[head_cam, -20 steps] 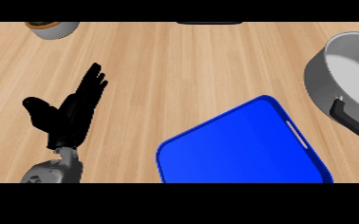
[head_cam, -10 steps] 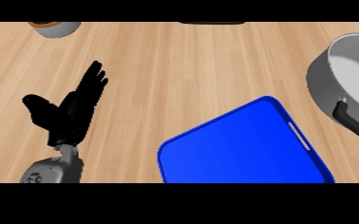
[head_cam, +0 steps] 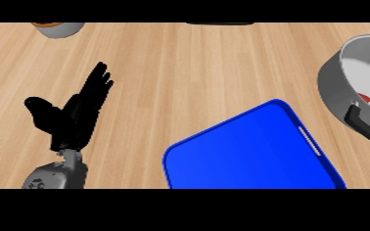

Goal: Pick the bell pepper from the tray and place it in the pot

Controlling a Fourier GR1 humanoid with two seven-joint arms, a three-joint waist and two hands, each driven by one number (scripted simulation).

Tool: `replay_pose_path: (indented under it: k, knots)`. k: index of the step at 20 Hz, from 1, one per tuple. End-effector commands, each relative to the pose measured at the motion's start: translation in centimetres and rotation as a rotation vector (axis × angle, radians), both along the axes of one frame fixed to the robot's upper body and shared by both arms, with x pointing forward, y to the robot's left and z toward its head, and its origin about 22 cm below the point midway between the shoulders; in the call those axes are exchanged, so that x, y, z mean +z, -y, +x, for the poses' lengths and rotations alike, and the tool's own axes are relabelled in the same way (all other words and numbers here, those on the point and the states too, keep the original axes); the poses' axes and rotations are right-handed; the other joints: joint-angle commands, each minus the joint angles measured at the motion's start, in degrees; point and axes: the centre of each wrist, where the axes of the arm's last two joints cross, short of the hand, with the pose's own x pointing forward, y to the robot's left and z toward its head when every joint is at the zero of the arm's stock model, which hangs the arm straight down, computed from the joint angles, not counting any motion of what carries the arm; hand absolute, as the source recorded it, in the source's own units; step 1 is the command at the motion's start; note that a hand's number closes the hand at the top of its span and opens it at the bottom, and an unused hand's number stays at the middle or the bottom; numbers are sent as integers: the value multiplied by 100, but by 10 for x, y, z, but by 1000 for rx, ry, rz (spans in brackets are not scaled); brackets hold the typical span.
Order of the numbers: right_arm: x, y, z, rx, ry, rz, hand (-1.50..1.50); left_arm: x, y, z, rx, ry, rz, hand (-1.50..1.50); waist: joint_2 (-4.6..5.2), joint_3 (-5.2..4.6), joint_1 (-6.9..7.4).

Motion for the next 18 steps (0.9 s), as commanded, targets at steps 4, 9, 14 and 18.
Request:
replay_pose_path:
  k: [4, 9, 14, 18]
  knots:
    - [-51, -12, 26, -14, -183, 211, -150, 0, -25, 3, 9, 15, 0, 0, 2, -1, -8]
    - [-64, -13, 34, -10, -36, 446, -150, -6, 5, -5, -3, 2, -5, 0, -2, 5, -25]
    - [-32, 13, 24, -82, 240, 561, -150, 15, -16, -1, 17, 8, 3, 0, -10, 7, -22]
    - [-20, 44, 8, -194, 327, 617, -150, 11, 9, -1, -5, 9, 0, 0, 25, 12, 7]
